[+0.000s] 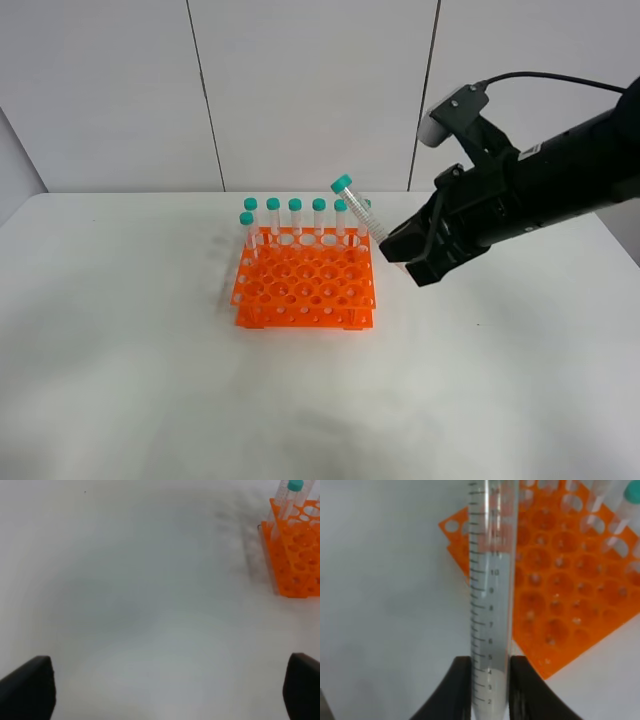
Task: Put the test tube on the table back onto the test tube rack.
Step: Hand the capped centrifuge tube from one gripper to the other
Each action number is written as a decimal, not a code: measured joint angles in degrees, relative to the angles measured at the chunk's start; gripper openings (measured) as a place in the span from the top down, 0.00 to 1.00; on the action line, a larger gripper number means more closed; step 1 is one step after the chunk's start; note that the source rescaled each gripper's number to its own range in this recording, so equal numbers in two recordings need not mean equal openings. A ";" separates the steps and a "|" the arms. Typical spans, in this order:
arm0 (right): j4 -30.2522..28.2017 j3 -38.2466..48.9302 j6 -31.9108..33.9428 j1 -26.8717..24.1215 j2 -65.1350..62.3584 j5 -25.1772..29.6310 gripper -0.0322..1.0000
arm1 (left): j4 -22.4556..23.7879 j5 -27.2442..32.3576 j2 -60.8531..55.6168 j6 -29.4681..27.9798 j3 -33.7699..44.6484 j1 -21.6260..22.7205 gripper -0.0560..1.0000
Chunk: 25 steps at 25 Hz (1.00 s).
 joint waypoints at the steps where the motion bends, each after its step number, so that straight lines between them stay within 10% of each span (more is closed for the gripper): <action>1: 1.26 0.26 -0.40 0.00 0.00 -0.22 0.97 | 0.00 0.00 0.00 0.00 0.00 0.00 0.00; 25: 4.05 0.55 -1.40 0.00 -0.25 -3.06 0.97 | 0.00 0.00 0.00 0.00 0.00 0.00 0.00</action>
